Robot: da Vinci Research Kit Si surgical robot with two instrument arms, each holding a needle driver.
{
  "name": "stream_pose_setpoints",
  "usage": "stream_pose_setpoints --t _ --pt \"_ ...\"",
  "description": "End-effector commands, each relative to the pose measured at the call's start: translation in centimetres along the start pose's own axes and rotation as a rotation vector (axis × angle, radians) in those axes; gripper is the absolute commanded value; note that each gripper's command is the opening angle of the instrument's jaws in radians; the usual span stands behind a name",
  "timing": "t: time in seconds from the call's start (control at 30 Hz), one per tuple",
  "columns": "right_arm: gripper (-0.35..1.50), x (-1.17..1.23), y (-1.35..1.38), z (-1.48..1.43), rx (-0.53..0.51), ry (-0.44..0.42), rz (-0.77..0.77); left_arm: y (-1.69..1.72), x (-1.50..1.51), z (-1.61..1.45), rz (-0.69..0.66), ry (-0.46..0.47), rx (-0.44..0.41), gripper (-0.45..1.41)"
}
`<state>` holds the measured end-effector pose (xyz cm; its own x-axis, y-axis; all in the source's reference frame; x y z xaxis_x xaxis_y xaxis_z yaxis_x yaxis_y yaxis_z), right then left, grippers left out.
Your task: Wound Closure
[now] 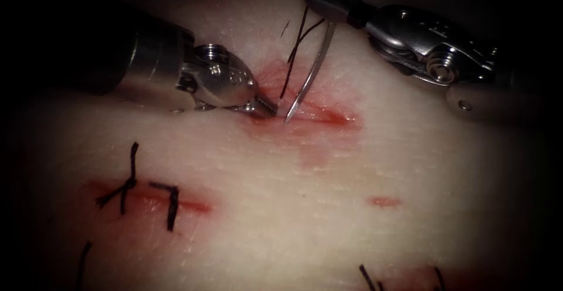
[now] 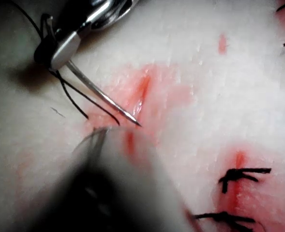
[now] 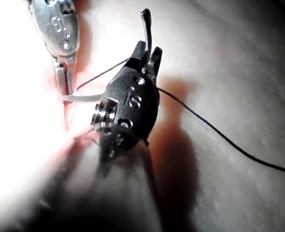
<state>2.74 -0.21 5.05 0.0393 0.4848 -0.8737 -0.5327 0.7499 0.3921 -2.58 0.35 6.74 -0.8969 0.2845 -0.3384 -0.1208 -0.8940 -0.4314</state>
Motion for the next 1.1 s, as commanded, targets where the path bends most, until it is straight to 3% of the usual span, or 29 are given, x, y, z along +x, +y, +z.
stream_pose_setpoints --t 0.03,0.4,0.6,0.8,0.87,1.1 --pt "-0.35 -0.02 0.01 0.1 -0.005 0.003 -0.006 -0.01 0.04 0.05 -0.001 0.002 -0.002 0.04" --pt "-0.35 -0.07 0.06 0.14 -0.016 0.013 -0.032 0.1 0.09 0.03 -0.012 0.001 0.0 0.0" --pt "-0.35 -0.26 -0.1 0.19 -0.013 -0.006 -0.056 0.11 0.09 0.0 -0.012 0.001 -0.003 0.04" --pt "-0.35 -0.28 -0.2 0.26 0.0 -0.006 -0.056 0.1 0.1 -0.06 -0.015 0.02 0.007 0.02" --pt "-0.35 -0.28 -0.22 0.26 0.0 -0.006 -0.056 0.12 0.1 -0.12 -0.018 0.035 0.021 -0.08" --pt "-0.35 -0.28 -0.27 0.24 -0.001 -0.003 -0.055 0.26 0.06 -0.38 -0.031 0.08 0.048 -0.1"
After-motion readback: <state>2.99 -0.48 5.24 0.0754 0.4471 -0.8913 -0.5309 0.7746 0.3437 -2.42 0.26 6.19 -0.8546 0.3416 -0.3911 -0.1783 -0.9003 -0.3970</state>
